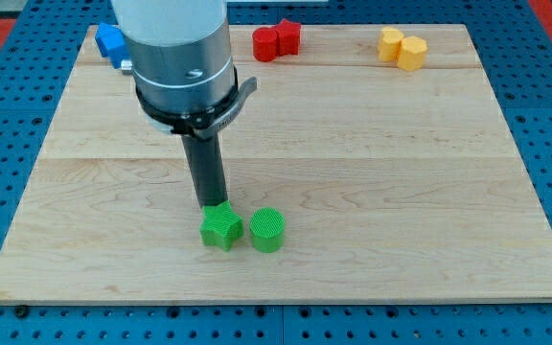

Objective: Move the green blocks to the bottom right side of the board

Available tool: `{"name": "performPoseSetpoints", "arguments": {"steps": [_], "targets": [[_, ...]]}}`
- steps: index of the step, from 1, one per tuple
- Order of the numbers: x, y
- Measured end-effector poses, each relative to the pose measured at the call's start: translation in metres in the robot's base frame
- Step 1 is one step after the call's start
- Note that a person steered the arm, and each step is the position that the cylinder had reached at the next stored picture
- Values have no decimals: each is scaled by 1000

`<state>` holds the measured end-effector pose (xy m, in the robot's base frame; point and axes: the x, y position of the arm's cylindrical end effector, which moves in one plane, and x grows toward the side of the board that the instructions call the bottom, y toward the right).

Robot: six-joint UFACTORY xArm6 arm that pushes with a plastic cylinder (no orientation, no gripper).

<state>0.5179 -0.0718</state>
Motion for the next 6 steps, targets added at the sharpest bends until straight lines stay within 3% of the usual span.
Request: {"name": "performPoseSetpoints", "arguments": {"steps": [2,4,6], "targets": [[-10,-48],[29,-54],[29,49]]}}
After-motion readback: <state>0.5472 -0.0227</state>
